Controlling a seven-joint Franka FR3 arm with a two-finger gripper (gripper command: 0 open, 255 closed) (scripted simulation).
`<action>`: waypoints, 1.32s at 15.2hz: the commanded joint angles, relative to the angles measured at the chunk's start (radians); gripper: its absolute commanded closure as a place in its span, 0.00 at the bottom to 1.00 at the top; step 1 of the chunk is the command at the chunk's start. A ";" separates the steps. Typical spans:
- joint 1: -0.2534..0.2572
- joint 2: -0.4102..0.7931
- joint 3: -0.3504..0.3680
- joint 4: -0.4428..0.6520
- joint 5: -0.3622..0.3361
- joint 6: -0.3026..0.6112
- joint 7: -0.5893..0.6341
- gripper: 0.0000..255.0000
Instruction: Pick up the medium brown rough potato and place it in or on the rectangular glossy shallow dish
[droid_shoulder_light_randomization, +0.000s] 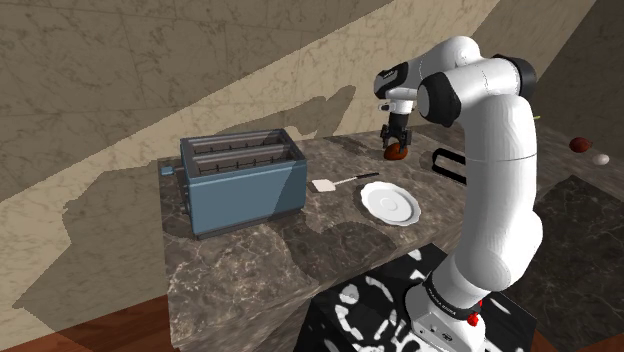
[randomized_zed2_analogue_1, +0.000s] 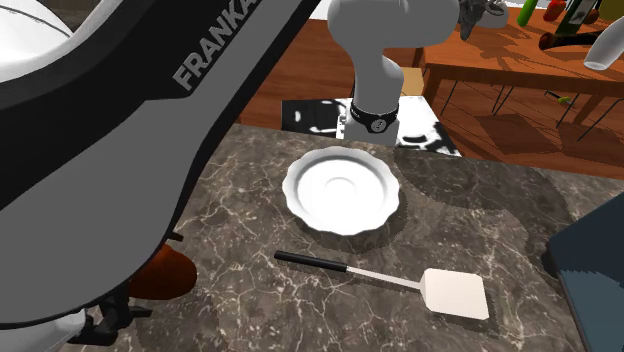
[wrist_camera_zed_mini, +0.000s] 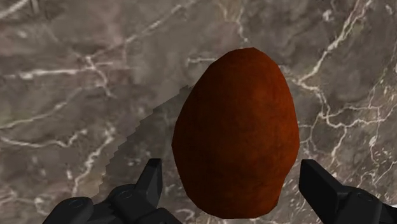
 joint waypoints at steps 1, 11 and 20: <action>0.000 0.000 0.000 -0.001 0.000 0.001 0.000 0.00; -0.001 -0.001 -0.001 -0.002 0.000 0.002 -0.002 1.00; 0.008 -0.040 -0.017 0.040 -0.026 -0.073 0.010 1.00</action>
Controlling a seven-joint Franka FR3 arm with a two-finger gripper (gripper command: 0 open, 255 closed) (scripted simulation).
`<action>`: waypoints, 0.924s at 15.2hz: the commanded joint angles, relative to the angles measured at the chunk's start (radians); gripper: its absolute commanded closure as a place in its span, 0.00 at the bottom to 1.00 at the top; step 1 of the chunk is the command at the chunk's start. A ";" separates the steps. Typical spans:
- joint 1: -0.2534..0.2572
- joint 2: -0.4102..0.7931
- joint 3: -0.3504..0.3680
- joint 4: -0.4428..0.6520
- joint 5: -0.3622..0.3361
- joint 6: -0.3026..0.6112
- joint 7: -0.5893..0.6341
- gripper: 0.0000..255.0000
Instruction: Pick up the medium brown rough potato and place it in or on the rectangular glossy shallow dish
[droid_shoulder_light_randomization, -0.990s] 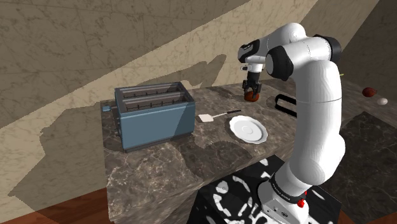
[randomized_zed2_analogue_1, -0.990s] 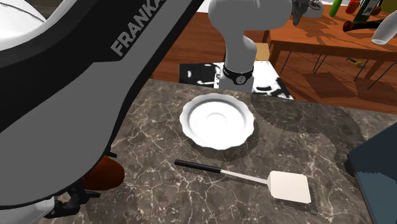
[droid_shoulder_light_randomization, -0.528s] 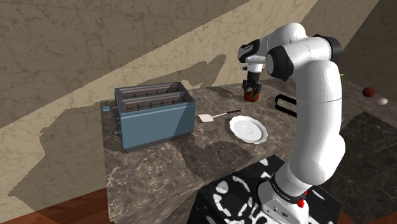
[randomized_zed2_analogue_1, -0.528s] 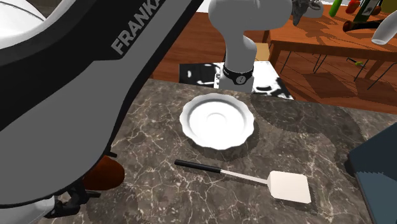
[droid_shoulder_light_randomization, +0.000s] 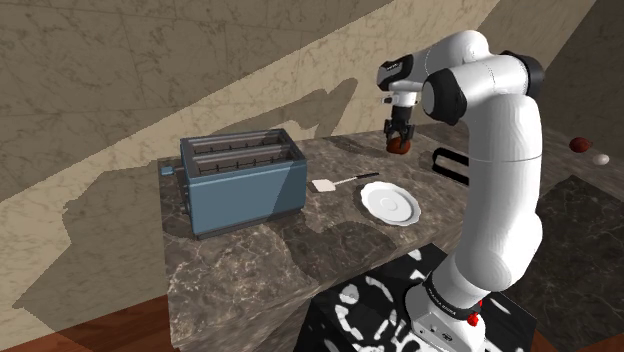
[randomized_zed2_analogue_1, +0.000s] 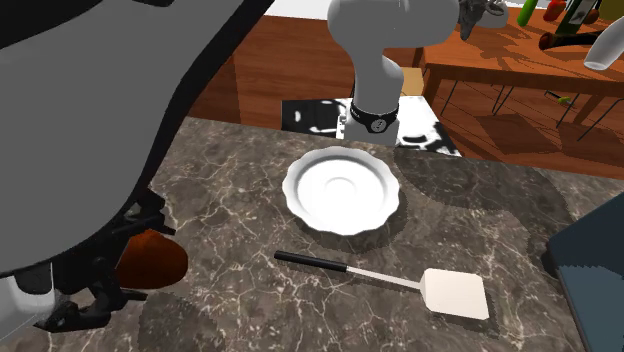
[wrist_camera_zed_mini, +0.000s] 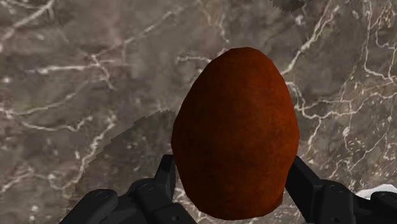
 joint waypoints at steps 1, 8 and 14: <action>0.001 -0.009 -0.004 0.016 -0.006 -0.023 0.003 1.00; 0.003 -0.038 -0.017 0.072 -0.027 -0.102 0.010 1.00; -0.001 -0.056 -0.024 0.132 -0.039 -0.174 0.013 1.00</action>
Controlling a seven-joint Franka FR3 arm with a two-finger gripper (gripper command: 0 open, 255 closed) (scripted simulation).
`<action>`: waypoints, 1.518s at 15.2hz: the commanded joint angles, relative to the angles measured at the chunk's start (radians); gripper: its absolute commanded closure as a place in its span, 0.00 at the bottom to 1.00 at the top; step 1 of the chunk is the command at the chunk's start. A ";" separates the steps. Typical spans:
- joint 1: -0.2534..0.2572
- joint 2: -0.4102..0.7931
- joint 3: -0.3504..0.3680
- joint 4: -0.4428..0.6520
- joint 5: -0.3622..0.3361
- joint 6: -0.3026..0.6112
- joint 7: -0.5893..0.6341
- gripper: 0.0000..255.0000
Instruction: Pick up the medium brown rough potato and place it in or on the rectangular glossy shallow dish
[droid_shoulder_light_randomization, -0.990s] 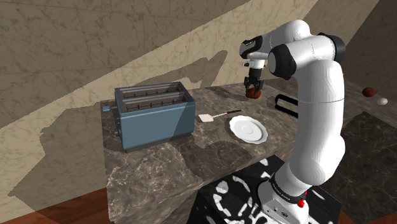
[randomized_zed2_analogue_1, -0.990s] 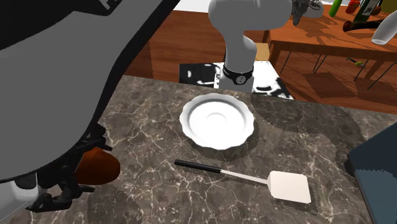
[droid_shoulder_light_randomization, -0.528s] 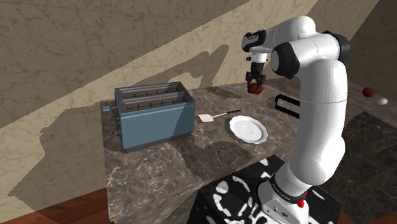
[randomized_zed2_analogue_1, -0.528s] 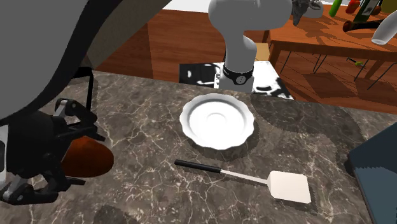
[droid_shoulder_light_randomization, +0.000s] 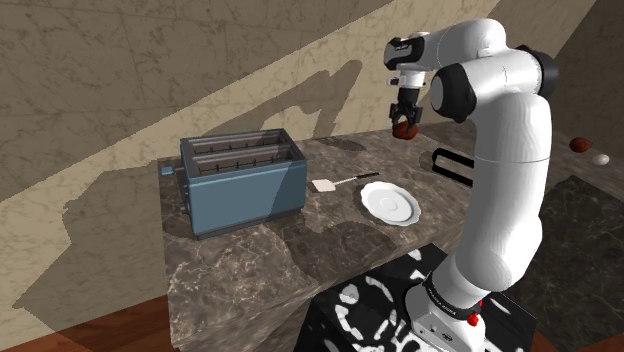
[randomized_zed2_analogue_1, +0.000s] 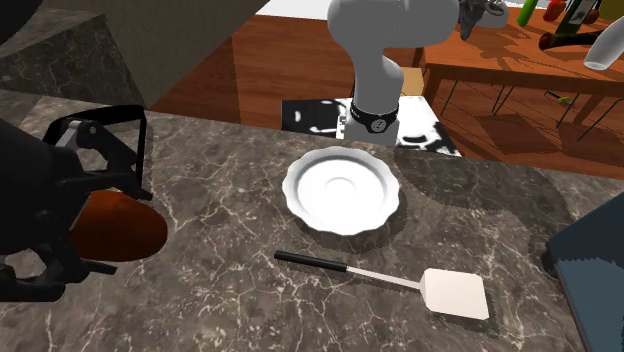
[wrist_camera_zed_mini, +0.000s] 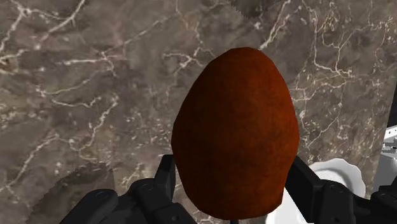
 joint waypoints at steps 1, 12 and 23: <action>-0.005 -0.003 -0.002 0.026 -0.003 -0.027 -0.001 1.00; -0.110 -0.045 -0.068 -0.040 -0.062 0.013 -0.174 1.00; -0.321 0.017 -0.113 0.014 -0.064 0.038 -0.414 1.00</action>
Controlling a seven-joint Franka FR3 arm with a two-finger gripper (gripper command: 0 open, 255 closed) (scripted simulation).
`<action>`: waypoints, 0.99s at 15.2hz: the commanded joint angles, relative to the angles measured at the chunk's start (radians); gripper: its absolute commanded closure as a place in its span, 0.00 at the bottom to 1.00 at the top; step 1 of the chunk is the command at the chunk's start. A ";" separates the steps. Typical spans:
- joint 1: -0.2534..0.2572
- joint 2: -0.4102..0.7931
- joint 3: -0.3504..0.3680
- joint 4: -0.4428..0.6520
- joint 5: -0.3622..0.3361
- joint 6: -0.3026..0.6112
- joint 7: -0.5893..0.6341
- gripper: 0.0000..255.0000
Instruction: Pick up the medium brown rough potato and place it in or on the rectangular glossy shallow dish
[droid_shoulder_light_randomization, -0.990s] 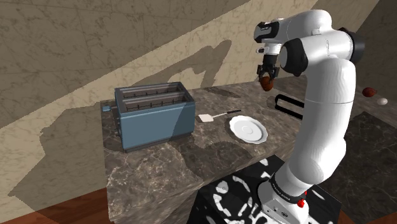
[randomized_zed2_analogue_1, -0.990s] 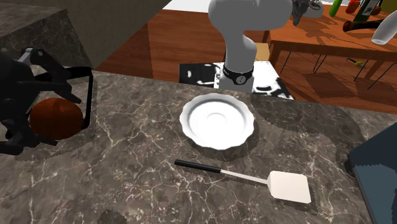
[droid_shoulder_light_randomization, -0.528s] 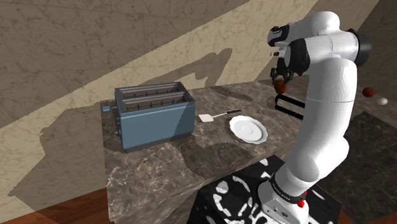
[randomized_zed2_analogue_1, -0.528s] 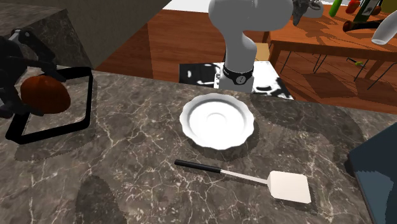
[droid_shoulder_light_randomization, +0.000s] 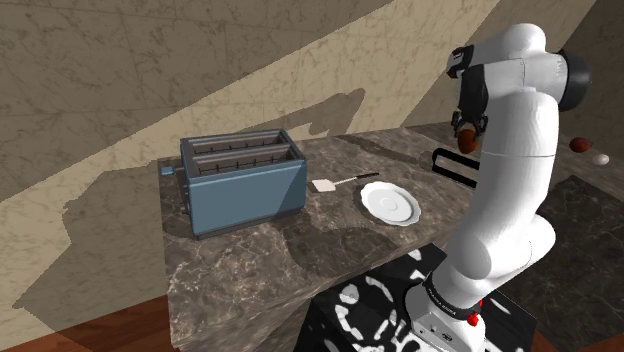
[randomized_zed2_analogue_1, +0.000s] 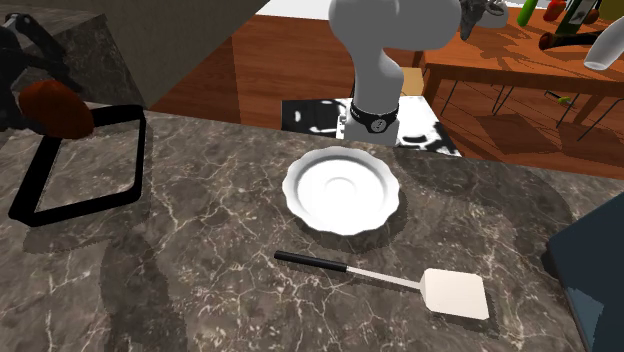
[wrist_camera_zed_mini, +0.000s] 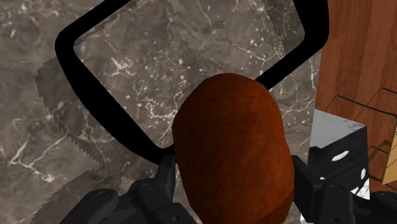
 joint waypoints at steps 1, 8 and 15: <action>-0.050 0.030 0.000 0.032 0.012 -0.001 -0.045 1.00; -0.163 0.096 0.005 0.076 0.039 0.028 -0.141 1.00; -0.158 0.117 0.017 0.007 0.055 0.110 -0.138 1.00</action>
